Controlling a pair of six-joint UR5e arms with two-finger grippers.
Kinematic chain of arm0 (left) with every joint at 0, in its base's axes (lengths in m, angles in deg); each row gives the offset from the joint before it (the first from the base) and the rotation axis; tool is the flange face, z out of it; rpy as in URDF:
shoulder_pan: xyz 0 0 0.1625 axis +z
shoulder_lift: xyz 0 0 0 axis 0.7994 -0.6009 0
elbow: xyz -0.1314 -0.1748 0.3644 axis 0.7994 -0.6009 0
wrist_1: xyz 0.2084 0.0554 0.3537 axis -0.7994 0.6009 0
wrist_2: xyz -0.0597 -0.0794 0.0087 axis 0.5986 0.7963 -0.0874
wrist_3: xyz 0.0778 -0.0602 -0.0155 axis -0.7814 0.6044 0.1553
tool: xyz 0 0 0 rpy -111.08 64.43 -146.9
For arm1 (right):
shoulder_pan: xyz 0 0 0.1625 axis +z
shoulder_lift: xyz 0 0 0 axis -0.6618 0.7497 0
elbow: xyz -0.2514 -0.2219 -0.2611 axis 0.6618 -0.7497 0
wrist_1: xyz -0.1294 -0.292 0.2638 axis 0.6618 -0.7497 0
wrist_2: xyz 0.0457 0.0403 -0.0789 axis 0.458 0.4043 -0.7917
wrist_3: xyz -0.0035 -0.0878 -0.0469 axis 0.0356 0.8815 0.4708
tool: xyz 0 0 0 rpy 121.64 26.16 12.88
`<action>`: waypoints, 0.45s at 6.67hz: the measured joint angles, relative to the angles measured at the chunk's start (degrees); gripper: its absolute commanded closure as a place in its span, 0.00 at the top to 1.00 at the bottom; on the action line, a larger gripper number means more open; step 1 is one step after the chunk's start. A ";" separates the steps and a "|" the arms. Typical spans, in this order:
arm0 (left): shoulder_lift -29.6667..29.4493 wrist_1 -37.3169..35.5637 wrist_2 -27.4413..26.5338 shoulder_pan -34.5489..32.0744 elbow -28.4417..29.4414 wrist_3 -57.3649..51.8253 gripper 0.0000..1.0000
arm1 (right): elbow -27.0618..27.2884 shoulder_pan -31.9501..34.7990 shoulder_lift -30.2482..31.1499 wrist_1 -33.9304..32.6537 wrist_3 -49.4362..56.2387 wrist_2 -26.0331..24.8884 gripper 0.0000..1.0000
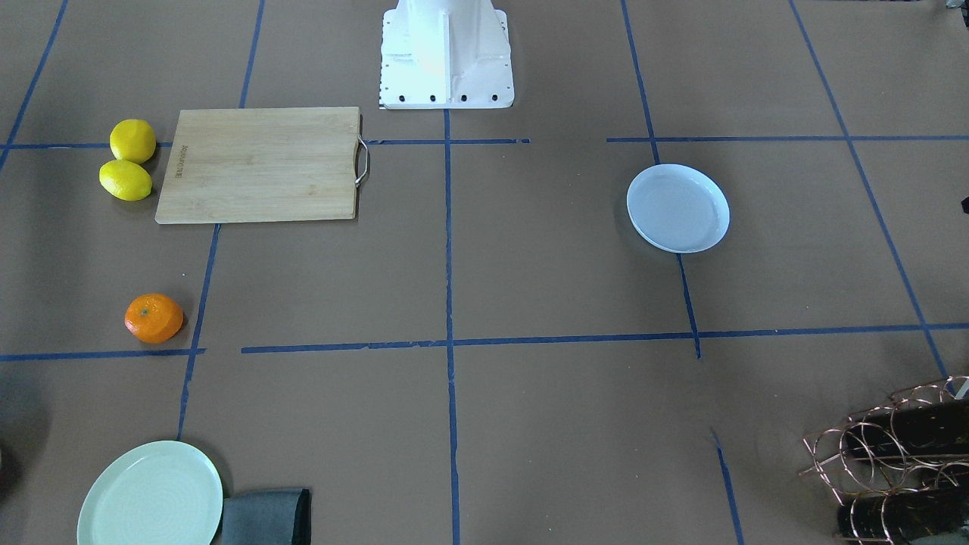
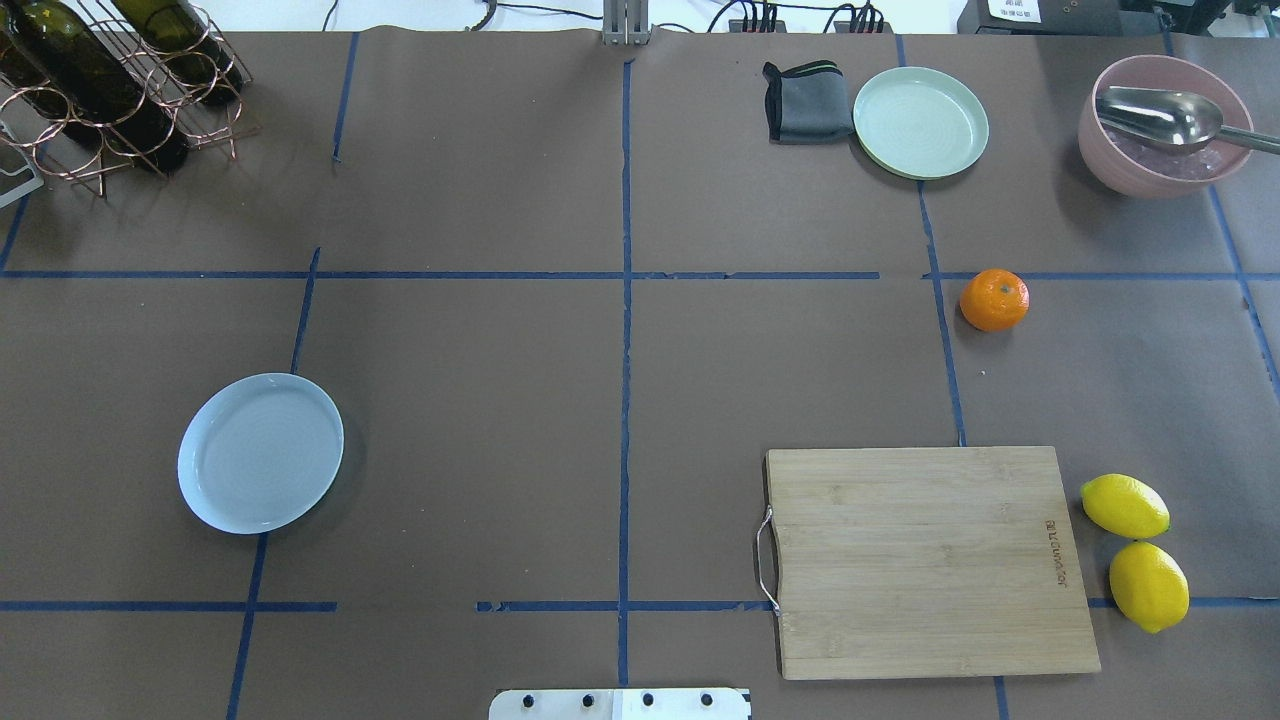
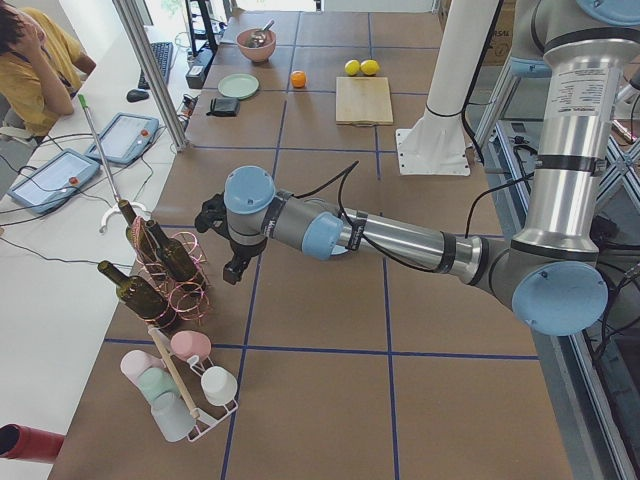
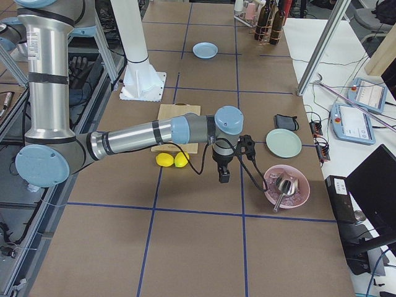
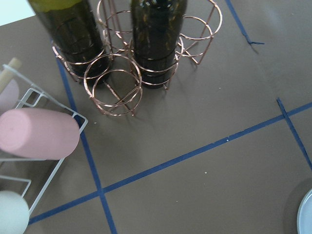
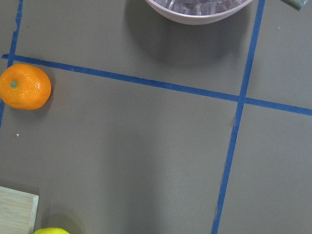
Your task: Pick orange to plate
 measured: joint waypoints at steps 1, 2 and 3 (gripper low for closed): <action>0.79 5.20 -2.11 6.40 -0.09 10.35 1.00 | 0.04 0.00 0.00 -0.04 0.00 0.04 1.00; 2.69 12.76 -7.35 12.94 -0.26 22.85 0.96 | 0.06 0.00 0.01 -0.06 0.00 0.06 1.00; 5.36 21.54 -12.44 18.96 -0.19 34.78 0.90 | 0.07 0.00 0.04 -0.06 0.00 0.06 1.00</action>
